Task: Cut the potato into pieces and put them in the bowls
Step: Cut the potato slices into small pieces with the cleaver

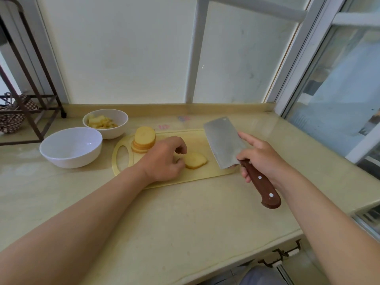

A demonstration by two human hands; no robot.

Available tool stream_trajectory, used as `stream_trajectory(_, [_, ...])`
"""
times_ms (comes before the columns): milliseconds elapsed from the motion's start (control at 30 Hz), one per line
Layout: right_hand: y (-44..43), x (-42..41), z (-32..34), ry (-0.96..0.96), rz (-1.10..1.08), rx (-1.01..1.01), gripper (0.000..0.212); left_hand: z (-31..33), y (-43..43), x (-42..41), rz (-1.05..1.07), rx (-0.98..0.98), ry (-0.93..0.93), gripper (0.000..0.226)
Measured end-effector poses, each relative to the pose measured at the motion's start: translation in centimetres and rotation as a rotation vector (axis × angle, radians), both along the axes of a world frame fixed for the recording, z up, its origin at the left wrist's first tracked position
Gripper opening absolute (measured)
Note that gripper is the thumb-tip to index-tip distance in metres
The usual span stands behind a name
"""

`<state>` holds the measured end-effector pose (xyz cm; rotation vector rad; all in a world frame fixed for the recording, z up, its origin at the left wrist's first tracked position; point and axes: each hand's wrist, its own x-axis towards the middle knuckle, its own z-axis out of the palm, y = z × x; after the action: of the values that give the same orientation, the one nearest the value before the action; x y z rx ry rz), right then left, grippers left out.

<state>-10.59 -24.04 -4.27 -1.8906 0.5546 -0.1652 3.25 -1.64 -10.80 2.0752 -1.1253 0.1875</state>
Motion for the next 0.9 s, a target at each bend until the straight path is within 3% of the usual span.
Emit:
stream_trajectory(200, [-1.3, -0.9, -1.6, 0.032, -0.046, 0.026, 0.078, 0.1, -0.1, 0.0, 0.059, 0.103, -0.122, 0.023])
stream_trajectory(433, [-1.1, -0.5, -2.3, 0.098, 0.011, -0.086, 0.072, 0.2, -0.6, -0.5, 0.21, 0.321, -0.201, 0.053])
stream_trajectory(567, [-0.8, -0.1, -2.6, 0.141, 0.064, -0.191, 0.068, 0.5, -0.6, -0.5, 0.166, 0.335, -0.093, 0.037])
stream_trajectory(667, [0.1, 0.3, -2.6, 0.151, 0.135, -0.37, 0.055, 1.0, -0.4, -0.5, 0.103, 0.331, -0.003, 0.029])
stream_trajectory(767, [0.9, 1.0, -3.3, 0.188, 0.216, -0.67, 0.028, 1.4, -0.4, -0.5, 0.075, 0.301, 0.064, 0.026])
stream_trajectory(900, [2.3, 1.6, -4.0, 0.17, 0.261, -0.766, 0.018, 1.3, -0.3, -0.3, 0.05, 0.262, 0.072, 0.026])
